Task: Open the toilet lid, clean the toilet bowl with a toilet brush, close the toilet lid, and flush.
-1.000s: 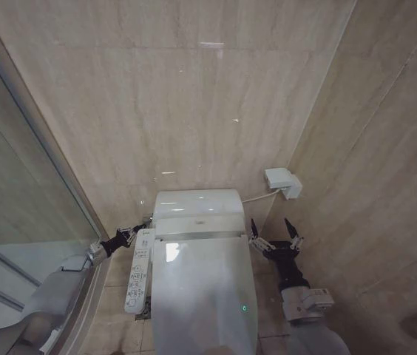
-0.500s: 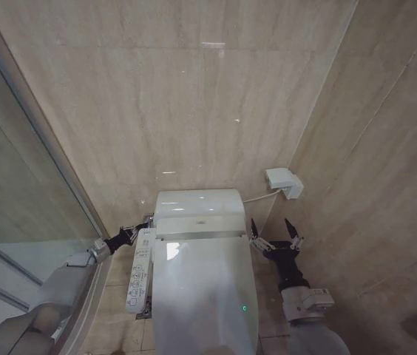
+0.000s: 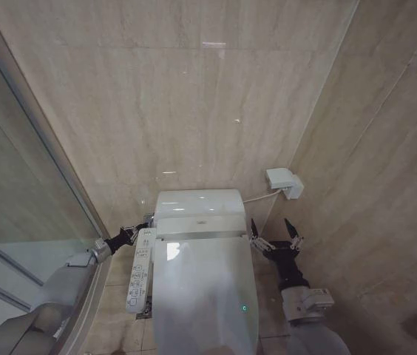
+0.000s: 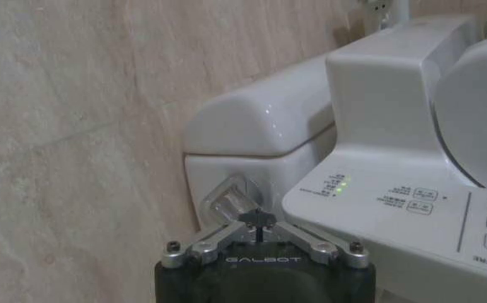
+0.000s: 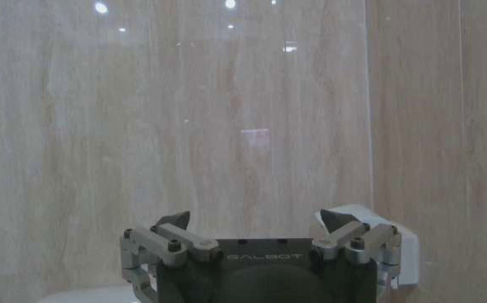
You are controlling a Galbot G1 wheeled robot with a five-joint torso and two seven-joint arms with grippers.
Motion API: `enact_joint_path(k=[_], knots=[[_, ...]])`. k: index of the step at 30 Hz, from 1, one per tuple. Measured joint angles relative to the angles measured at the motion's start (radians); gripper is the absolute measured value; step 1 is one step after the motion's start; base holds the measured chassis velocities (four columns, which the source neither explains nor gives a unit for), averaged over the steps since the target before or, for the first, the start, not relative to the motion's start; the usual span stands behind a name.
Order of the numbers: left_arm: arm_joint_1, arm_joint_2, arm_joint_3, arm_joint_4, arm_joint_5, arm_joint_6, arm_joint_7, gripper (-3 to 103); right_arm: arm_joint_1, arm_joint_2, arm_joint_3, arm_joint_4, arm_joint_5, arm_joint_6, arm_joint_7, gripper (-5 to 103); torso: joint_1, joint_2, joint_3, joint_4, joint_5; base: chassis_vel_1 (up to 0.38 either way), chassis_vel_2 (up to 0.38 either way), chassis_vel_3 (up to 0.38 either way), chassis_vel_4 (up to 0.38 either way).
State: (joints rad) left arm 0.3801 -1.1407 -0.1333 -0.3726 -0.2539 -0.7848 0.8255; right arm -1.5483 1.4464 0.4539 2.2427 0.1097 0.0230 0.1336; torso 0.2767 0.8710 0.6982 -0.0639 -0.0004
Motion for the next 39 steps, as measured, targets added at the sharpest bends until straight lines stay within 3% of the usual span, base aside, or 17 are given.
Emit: enact_joint_path(k=[39], knots=[[0.002,-0.001,-0.034,0.001,0.019,0.006,0.02,0,0.0,0.0,0.0,0.0,0.0,0.0,0.0,100,0.0,0.0,0.0,0.0003,0.0001,0.0,0.0,0.0,0.0]])
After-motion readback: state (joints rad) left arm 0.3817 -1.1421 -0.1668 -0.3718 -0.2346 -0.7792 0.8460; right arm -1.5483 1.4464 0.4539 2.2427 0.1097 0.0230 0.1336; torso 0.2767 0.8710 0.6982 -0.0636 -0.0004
